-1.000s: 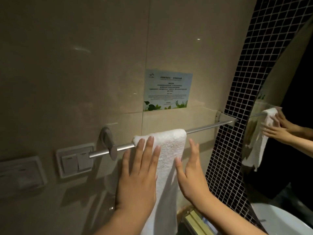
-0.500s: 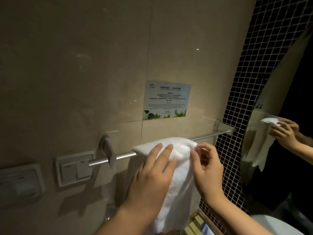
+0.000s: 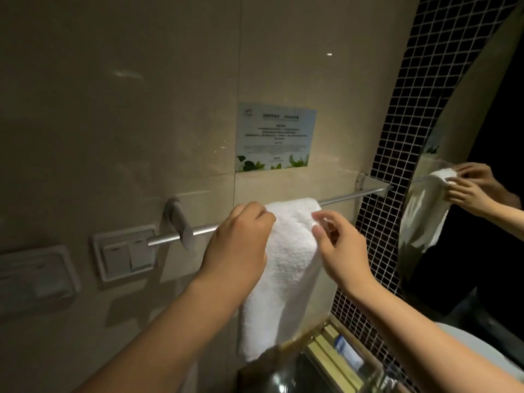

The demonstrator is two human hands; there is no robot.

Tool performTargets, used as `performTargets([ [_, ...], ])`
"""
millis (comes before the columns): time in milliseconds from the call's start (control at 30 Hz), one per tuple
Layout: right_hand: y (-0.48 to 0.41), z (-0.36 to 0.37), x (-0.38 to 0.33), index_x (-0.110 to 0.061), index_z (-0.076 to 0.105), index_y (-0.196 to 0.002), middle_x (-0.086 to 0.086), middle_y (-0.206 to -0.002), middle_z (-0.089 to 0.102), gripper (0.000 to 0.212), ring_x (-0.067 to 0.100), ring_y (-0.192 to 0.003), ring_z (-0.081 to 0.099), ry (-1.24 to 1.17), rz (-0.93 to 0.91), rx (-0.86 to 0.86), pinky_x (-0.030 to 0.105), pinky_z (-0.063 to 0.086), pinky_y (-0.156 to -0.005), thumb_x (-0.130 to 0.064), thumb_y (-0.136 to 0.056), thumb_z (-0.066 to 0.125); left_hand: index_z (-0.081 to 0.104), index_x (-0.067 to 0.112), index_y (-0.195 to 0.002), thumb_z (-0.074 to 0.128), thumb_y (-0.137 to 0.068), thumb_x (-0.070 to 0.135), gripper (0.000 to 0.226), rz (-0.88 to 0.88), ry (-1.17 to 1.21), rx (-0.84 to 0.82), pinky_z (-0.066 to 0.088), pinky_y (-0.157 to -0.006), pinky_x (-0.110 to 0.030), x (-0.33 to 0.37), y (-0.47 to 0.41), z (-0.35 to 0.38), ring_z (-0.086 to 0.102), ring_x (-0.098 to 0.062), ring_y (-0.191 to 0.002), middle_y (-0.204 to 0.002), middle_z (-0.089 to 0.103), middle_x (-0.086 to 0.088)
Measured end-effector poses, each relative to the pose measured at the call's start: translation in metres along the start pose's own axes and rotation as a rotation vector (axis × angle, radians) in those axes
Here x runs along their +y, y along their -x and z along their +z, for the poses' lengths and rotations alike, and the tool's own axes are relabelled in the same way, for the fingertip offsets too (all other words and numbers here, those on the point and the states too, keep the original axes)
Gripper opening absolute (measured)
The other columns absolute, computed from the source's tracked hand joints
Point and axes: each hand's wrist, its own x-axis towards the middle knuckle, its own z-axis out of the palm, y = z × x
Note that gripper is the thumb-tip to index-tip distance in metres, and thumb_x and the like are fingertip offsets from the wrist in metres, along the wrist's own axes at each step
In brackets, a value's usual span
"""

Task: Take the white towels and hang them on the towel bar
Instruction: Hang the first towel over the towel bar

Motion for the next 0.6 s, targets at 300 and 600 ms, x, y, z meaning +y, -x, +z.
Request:
performTargets([
  [300, 0.006, 0.0, -0.002, -0.032, 0.057, -0.129, -0.001, -0.116, 0.055, 0.045, 0.019, -0.112, 0.053, 0.189, 0.056, -0.068, 0.029, 0.041, -0.091, -0.011, -0.091, 0.067, 0.069, 0.016, -0.093, 0.071, -0.065, -0.007, 0.036, 0.062, -0.212, 0.069, 0.039, -0.075, -0.036, 0.004, -0.003, 0.004, 0.054, -0.028, -0.092, -0.098, 0.059, -0.005],
  [600, 0.008, 0.021, -0.022, -0.013, 0.022, -0.161, 0.009, -0.17, 0.016, 0.08, 0.025, -0.159, 0.007, 0.463, -0.383, -0.231, 0.048, 0.016, -0.128, -0.018, -0.091, 0.059, -0.019, 0.015, -0.157, 0.048, -0.099, 0.041, 0.093, -0.007, -0.492, -0.112, -0.009, -0.122, -0.051, 0.013, 0.013, 0.04, -0.014, -0.038, -0.153, -0.167, -0.015, -0.016],
])
